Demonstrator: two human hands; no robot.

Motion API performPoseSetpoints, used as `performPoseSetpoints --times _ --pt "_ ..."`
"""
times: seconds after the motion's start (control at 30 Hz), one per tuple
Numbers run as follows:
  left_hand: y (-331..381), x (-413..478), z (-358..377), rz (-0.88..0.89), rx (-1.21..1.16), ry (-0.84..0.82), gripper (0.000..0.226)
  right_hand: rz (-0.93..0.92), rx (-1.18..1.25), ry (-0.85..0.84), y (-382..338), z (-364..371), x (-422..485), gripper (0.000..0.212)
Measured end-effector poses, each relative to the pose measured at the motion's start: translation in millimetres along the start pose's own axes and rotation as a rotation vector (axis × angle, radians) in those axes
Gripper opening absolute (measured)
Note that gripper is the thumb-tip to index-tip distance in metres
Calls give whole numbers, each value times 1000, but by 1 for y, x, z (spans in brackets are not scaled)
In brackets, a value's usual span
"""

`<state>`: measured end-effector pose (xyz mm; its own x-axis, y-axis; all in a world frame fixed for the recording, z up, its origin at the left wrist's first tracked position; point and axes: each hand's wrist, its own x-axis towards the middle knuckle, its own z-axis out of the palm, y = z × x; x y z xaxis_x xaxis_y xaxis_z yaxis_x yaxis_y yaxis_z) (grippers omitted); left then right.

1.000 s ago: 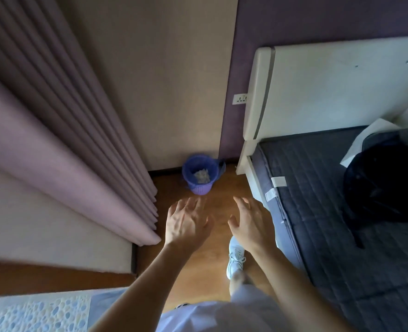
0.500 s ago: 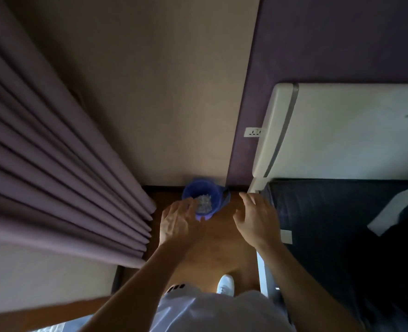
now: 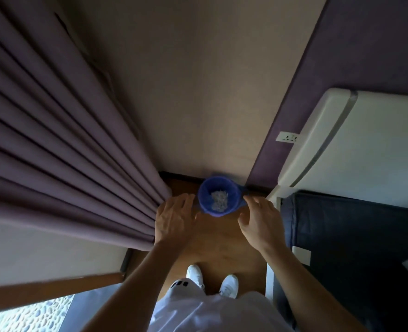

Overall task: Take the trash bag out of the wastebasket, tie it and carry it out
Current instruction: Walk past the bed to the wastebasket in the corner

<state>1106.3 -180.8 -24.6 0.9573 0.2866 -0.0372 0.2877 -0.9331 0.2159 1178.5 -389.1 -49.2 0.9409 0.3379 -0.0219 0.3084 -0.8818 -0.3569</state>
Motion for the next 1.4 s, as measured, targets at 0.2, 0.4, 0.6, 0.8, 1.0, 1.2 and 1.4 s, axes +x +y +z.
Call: performPoseSetpoints --times 0.2,0.4,0.6,0.8,1.0,1.2,1.4 --pt "-19 13 4 -42 -26 -16 47 -41 -19 8 -11 7 18 58" --pt "-39 37 45 -50 -14 -23 44 -47 -41 -34 2 47 38 60" --pt "-67 76 162 -47 -55 -27 55 -1 -21 -25 55 159 68 57" --pt "-88 110 318 -167 -217 -153 57 64 -1 13 129 300 97 55" --pt "-106 152 443 -54 -199 -150 43 41 42 64 206 414 142 38" --pt "-130 197 530 68 -159 -138 88 16 -51 121 266 487 199 43" --pt "-148 215 585 87 -198 -11 85 80 -50 200 312 521 226 46"
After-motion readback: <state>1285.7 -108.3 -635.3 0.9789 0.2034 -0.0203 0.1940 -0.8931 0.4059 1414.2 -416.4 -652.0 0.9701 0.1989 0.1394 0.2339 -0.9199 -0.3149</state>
